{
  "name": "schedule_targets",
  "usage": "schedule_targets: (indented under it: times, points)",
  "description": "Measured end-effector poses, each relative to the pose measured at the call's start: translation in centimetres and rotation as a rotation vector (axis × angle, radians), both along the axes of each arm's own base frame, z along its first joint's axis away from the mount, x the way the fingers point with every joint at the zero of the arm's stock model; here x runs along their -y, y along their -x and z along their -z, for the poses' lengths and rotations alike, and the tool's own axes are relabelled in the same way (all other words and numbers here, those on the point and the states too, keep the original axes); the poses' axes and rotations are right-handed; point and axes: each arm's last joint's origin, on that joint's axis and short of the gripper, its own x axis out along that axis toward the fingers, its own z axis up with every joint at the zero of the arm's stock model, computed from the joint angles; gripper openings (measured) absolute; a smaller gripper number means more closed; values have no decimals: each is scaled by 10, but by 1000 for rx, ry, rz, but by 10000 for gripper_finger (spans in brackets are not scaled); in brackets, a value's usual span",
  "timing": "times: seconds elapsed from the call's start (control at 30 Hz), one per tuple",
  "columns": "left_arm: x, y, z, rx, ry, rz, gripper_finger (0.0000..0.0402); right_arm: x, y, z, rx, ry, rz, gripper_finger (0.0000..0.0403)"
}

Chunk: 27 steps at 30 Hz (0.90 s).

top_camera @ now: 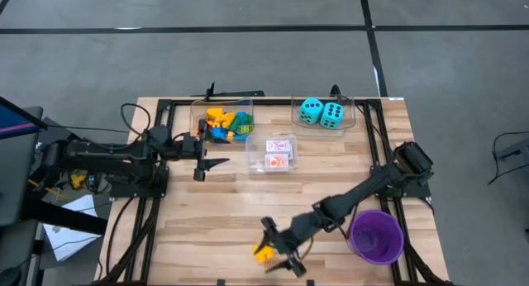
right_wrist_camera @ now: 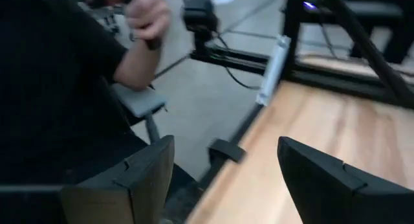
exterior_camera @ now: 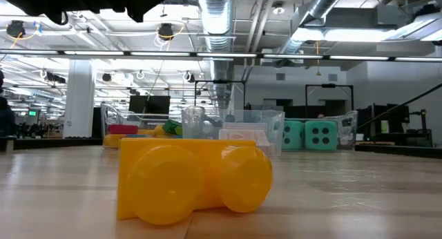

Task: Pick & Place Toys
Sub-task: Put the yellow game piece into the top left transparent bin

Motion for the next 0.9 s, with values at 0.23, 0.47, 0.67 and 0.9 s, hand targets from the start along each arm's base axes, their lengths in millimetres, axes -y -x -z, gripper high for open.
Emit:
schedule_targets:
  times: [0.23, 0.47, 0.67, 0.9]
  points:
    - [8, -1, -3, 35, -15, 41, 258, -32, 18, -6, 151, 117, -20, 266]
    - [9, -1, -2, 26, -44, 18, 286, -28, 15, -6, 175, 172, 95, 266]
    - [9, -1, -2, 20, -47, 14, 300, -20, 11, -3, 108, 124, 128, 270]
    - [9, -1, -2, 20, -65, 9, 309, -25, 11, 17, 33, 163, 111, 340]
